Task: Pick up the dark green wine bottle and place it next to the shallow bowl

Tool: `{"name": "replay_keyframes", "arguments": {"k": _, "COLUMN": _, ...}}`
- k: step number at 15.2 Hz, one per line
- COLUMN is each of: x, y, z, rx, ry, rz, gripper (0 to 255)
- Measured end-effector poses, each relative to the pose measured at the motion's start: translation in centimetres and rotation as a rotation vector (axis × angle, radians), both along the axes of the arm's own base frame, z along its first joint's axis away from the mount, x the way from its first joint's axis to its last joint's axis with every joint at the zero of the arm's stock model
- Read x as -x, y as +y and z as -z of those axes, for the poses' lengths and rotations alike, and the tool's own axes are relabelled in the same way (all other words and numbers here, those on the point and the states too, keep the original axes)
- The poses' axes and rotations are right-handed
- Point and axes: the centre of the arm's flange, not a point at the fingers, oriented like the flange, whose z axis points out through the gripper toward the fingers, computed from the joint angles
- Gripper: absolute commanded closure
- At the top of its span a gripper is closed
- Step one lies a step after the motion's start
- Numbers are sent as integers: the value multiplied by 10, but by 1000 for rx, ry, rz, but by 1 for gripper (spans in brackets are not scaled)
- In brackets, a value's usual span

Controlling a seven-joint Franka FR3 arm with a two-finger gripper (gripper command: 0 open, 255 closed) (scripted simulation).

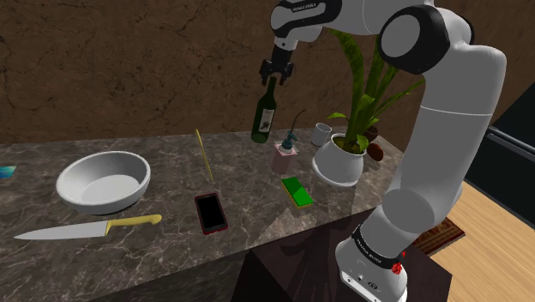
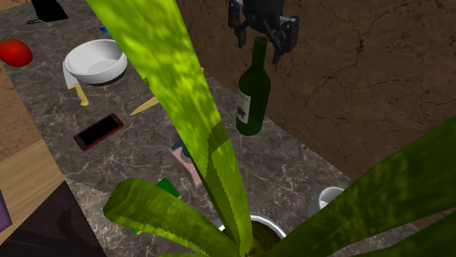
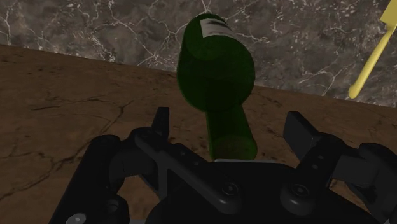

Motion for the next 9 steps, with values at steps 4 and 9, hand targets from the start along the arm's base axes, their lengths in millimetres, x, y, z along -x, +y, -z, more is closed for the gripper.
{"name": "replay_keyframes", "arguments": {"k": 4, "x": 0, "y": 0, "z": 0, "rx": 0, "ry": 0, "rz": 0, "gripper": 255}}
{"name": "replay_keyframes", "arguments": {"k": 9, "x": 0, "y": 0, "z": 0, "rx": 0, "ry": -1, "rz": 0, "gripper": 255}}
